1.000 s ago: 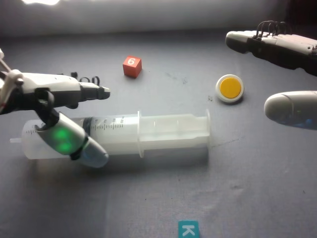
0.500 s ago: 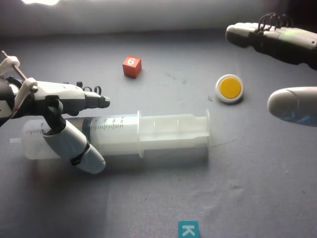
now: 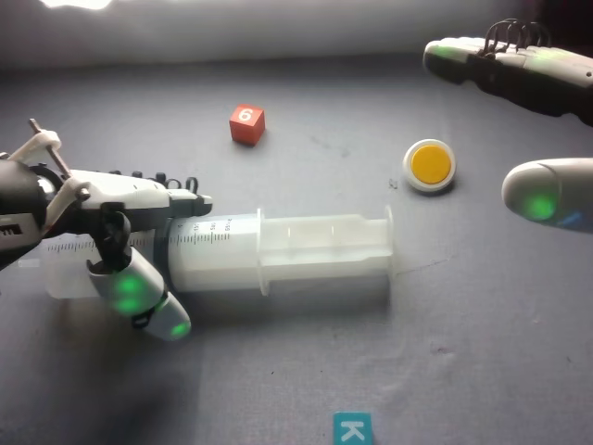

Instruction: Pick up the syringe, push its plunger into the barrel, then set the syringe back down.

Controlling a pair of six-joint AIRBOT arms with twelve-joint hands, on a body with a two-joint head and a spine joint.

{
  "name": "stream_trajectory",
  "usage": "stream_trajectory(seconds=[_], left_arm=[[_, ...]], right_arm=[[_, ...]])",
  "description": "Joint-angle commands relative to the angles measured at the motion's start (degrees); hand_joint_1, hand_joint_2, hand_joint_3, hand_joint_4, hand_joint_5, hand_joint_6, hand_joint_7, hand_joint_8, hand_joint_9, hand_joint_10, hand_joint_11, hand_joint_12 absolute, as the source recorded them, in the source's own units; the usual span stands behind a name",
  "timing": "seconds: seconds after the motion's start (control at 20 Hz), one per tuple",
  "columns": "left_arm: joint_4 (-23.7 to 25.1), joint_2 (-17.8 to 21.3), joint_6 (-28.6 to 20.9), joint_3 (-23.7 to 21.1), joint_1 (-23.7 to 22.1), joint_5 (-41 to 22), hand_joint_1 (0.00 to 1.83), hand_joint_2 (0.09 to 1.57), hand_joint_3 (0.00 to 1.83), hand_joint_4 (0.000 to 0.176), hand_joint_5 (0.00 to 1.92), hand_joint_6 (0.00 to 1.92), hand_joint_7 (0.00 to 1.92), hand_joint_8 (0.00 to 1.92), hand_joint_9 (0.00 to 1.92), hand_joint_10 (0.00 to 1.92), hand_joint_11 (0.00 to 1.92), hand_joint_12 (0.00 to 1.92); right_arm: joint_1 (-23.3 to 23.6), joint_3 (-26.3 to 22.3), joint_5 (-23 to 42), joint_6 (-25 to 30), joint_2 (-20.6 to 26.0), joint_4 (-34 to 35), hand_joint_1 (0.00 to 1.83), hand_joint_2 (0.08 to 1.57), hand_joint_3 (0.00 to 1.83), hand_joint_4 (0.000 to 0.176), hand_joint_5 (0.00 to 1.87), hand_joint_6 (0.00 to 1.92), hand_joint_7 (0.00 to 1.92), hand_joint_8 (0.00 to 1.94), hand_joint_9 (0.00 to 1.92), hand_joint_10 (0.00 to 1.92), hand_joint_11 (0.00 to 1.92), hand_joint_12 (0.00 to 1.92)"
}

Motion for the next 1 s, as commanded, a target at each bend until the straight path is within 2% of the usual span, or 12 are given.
stream_trajectory(seconds=[0.0,0.15,0.25,0.55,0.6,0.65,0.7,0.75,0.8,0.85,0.9,0.95], left_arm=[[0.8,-0.6,0.0,0.6,0.2,-2.5,0.95,0.90,0.00,0.000,0.00,0.00,0.00,0.00,0.00,0.00,0.00,0.46],[0.8,-1.3,0.0,1.6,0.5,-2.8,0.92,0.90,0.00,0.000,0.00,0.00,0.00,0.00,0.00,0.00,0.00,0.46],[0.8,-1.6,0.0,2.1,0.6,-2.8,1.06,0.88,0.00,0.000,0.00,0.00,0.00,0.00,0.00,0.00,0.00,0.47],[0.8,-2.2,0.0,2.7,1.1,-3.1,1.10,0.91,0.01,0.000,0.03,0.01,0.00,0.00,0.01,0.00,0.00,0.41],[0.8,-2.3,0.0,2.7,1.2,-3.1,1.12,0.91,0.01,0.000,0.08,0.02,0.05,0.01,0.05,0.02,0.00,0.51],[0.8,-2.3,0.0,2.7,1.5,-3.3,1.12,0.95,0.02,0.000,0.19,0.05,0.14,0.03,0.12,0.04,0.00,0.74],[0.8,-2.4,0.0,2.7,1.6,-3.3,1.13,0.96,0.02,0.000,0.21,0.04,0.16,0.02,0.14,0.04,0.00,0.82],[0.8,-2.4,0.0,3.0,1.7,-3.5,1.19,1.01,0.02,0.000,0.41,0.06,0.39,0.04,0.34,0.08,0.00,1.07],[0.8,-2.4,0.0,3.2,1.8,-3.5,1.20,1.08,0.02,0.000,0.67,0.07,0.73,0.05,0.68,0.14,0.21,1.24],[0.8,-2.4,0.0,3.3,1.8,-3.5,1.20,1.08,0.02,0.000,0.67,0.07,0.73,0.05,0.68,0.14,0.21,1.24],[0.7,-2.4,0.0,3.3,1.8,-3.5,1.16,1.15,0.00,0.000,0.87,0.85,0.94,0.06,0.90,0.16,0.47,1.08],[0.7,-2.4,0.0,3.4,1.8,-3.5,1.25,1.06,0.00,0.000,1.01,0.85,1.28,0.31,1.19,0.25,0.68,1.21]], right_arm=[[0.4,-0.2,7.8,0.2,0.1,1.6,0.00,1.23,0.00,0.000,0.01,0.00,0.00,0.00,0.00,0.00,0.00,0.00],[0.4,-0.2,7.9,0.2,0.1,1.7,0.00,1.23,0.00,0.000,0.01,0.00,0.00,0.00,0.00,0.00,0.00,0.00],[0.4,-0.2,8.0,0.2,0.1,1.7,0.00,1.23,0.00,0.000,0.02,0.00,0.00,0.00,0.00,0.00,0.00,0.00],[0.4,-0.2,8.3,0.2,0.1,1.9,0.00,1.23,0.00,0.000,0.04,0.01,0.00,0.00,0.00,0.00,0.00,0.00],[0.4,-0.2,8.3,0.2,0.1,1.9,0.00,1.23,0.00,0.000,0.04,0.01,0.01,0.00,0.00,0.00,0.00,0.00],[0.4,-0.2,8.4,0.2,0.1,1.9,0.00,1.23,0.00,0.000,0.03,0.01,0.00,0.00,0.00,0.00,0.00,0.00],[0.4,-0.2,8.4,0.2,0.1,1.9,0.00,1.23,0.00,0.000,0.02,0.00,0.00,0.00,0.00,0.00,0.00,0.00],[0.4,-0.2,8.4,0.2,0.1,2.0,0.00,1.23,0.00,0.000,0.03,0.01,0.01,0.00,0.00,0.00,0.00,0.00],[0.4,-0.2,8.4,0.1,0.1,2.0,0.00,1.23,0.00,0.000,0.02,0.00,0.00,0.00,0.00,0.00,0.00,0.00],[0.4,-0.2,8.4,0.1,0.1,2.0,0.00,1.23,0.00,0.000,0.02,0.00,0.00,0.00,0.00,0.00,0.00,0.00],[0.4,-0.2,8.4,0.1,0.1,2.0,0.00,1.23,0.00,0.000,0.02,0.00,0.00,0.00,0.00,0.00,0.00,0.00],[0.4,-0.2,8.4,0.1,0.1,2.0,0.00,1.23,0.00,0.000,0.01,0.00,0.00,0.00,0.00,0.00,0.00,0.00]])
